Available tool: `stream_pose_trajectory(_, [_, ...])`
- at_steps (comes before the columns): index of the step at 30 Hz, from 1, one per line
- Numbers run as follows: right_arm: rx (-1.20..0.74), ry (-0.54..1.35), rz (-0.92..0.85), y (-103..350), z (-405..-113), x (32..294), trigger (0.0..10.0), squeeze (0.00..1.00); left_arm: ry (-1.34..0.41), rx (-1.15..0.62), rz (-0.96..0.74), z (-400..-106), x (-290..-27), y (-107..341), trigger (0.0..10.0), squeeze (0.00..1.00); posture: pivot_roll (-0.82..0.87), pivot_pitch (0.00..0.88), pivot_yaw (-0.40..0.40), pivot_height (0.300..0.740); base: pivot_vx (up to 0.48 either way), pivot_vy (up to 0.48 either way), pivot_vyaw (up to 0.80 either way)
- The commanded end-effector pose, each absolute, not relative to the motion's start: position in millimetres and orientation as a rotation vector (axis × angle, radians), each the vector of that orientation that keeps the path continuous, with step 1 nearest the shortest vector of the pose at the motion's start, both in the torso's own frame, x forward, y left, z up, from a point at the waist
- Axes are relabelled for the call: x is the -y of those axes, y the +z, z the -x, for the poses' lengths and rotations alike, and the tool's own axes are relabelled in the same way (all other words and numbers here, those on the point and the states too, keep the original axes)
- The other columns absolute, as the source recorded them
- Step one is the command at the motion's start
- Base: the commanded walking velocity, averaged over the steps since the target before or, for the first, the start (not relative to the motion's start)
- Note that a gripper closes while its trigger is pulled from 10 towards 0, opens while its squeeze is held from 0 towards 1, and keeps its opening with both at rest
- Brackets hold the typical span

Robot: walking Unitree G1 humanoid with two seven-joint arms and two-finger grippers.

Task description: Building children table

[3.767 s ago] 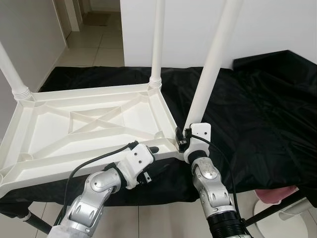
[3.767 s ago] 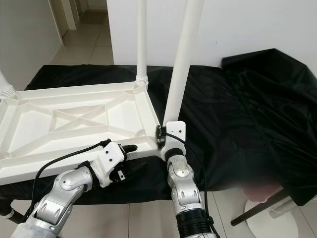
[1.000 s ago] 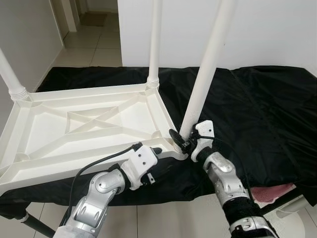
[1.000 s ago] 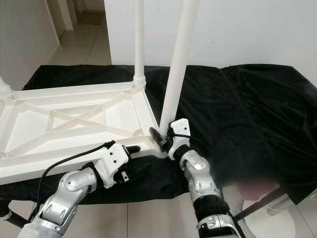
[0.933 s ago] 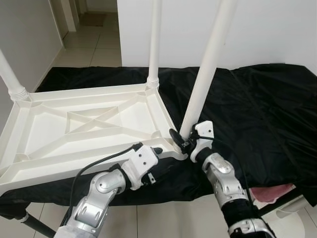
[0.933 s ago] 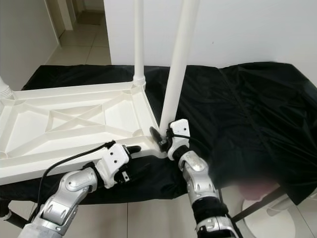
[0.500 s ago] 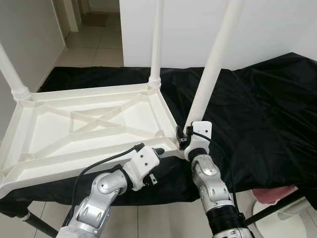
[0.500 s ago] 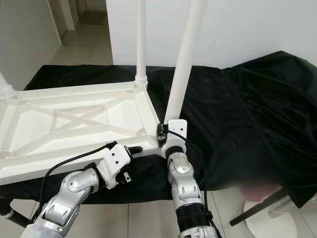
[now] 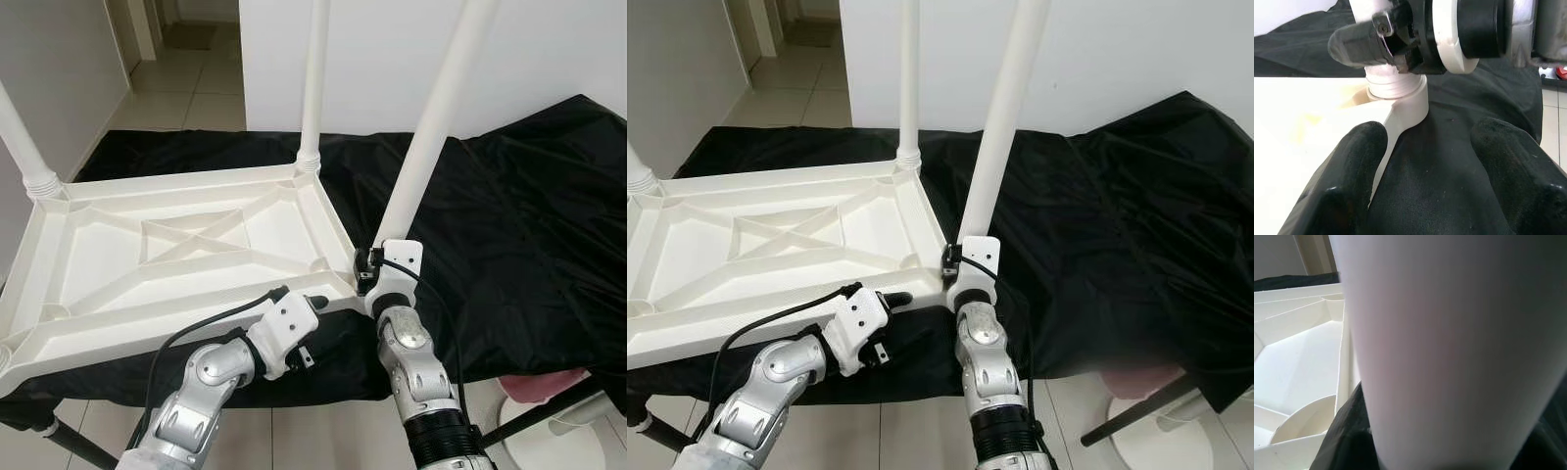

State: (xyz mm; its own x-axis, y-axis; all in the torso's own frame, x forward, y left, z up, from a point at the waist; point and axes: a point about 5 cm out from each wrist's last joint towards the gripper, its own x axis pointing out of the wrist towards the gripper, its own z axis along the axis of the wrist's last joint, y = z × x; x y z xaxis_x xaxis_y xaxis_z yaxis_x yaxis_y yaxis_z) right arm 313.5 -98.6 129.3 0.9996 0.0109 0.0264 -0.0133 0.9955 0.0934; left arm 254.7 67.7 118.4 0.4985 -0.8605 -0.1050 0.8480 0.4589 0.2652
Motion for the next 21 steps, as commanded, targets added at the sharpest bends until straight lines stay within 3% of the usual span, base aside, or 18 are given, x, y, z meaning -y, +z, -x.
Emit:
stream_pose_trajectory(1, [-0.031, 0.01, -0.119, 118, -308, 97, 10.0, 1.0, -0.97, 0.056, -0.305, -258, -68, 118, 10.0, 0.0, 0.01, 0.0, -0.044, 0.74, 0.0, 0.0, 0.0])
stream_pose_trajectory(11, [0.03, 0.09, -0.103, 122, -310, 100, 10.0, 1.0, -0.978, 0.059, -0.306, -258, -67, 118, 10.0, 0.0, 0.01, 0.0, -0.037, 0.74, 0.0, 0.0, 0.0])
stream_pose_trajectory(15, [0.039, 0.209, -0.091, 120, -313, 107, 10.0, 1.0, -0.976, 0.058, -0.307, -257, -68, 119, 10.0, 0.0, 0.01, 0.0, -0.03, 0.74, 0.0, 0.0, 0.0])
stream_pose_trajectory(16, [0.046, 0.249, -0.091, 120, -313, 110, 10.0, 0.66, -0.975, 0.058, -0.307, -257, -69, 119, 10.0, 0.0, 0.01, 0.0, -0.03, 0.74, 0.0, 0.0, 0.0])
stream_pose_trajectory(17, [0.055, 0.294, -0.081, 122, -313, 112, 10.0, 0.0, -0.972, 0.058, -0.309, -258, -70, 119, 10.0, 0.0, 0.01, 0.0, -0.03, 0.74, 0.0, 0.0, 0.0])
stream_pose_trajectory(21, [0.066, 0.348, -0.063, 126, -313, 115, 10.0, 0.0, -0.968, 0.06, -0.313, -260, -71, 119, 10.0, 0.0, 0.01, 0.0, -0.027, 0.74, 0.0, 0.0, 0.0])
